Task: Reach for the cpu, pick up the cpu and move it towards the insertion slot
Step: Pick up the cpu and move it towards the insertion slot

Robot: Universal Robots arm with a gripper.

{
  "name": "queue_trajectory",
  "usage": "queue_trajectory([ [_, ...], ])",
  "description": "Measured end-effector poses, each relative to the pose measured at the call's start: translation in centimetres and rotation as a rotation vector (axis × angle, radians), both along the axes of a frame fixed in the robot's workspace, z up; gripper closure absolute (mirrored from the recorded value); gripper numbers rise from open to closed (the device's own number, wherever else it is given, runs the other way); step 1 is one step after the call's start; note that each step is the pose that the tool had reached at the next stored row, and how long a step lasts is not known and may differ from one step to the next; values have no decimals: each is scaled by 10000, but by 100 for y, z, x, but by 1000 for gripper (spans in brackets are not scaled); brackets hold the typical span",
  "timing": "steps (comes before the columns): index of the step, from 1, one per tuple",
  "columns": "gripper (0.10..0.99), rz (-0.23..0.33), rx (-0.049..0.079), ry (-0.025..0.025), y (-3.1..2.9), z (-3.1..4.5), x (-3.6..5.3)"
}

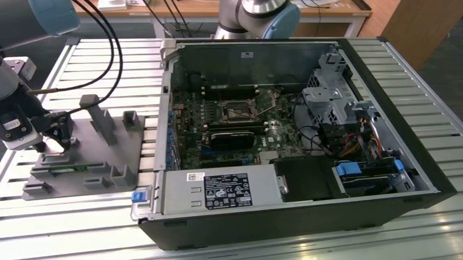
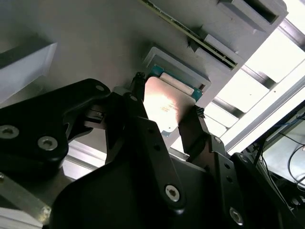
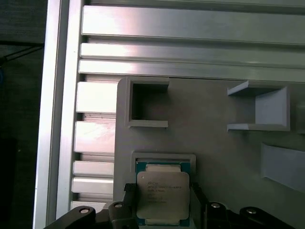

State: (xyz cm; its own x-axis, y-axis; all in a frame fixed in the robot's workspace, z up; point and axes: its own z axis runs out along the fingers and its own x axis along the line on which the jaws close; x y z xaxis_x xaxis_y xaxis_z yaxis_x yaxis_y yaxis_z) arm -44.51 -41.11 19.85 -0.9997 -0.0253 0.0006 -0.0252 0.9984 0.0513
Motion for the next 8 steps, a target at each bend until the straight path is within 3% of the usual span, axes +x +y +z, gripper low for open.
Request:
queue_trajectory([
  [8, 553, 0, 3, 0, 0, 91, 0],
])
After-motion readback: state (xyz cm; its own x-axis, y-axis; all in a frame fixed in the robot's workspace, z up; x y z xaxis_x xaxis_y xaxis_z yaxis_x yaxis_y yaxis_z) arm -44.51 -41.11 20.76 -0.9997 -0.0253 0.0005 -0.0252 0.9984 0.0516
